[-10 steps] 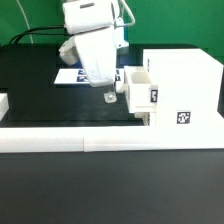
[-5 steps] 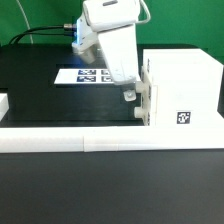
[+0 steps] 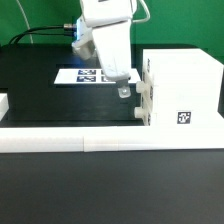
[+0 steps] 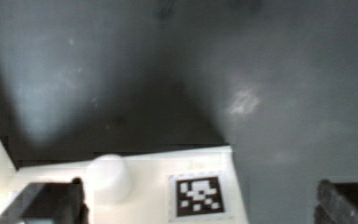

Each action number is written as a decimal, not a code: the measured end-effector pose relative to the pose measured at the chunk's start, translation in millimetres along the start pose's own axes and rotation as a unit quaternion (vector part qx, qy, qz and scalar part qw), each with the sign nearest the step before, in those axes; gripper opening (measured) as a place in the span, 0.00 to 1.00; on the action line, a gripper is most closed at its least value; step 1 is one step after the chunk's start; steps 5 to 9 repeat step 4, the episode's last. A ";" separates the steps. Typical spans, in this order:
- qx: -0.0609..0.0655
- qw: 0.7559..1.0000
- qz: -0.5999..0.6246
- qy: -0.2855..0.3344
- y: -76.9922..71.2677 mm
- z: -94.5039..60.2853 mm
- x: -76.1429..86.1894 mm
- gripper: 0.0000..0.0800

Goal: Assemble drawer

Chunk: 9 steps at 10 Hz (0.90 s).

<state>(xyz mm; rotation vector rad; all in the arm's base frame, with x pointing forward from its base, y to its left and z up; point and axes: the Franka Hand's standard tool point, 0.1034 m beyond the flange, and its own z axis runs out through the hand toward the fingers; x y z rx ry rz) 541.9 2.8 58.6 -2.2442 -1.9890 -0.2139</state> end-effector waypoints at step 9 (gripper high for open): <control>-0.009 1.000 0.010 -0.005 -10.6 -2.3 -11.0 0.81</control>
Offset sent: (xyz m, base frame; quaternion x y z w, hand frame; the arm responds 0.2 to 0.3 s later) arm 0.0000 0.0000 0.0000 0.0000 0.0000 0.0000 1.0000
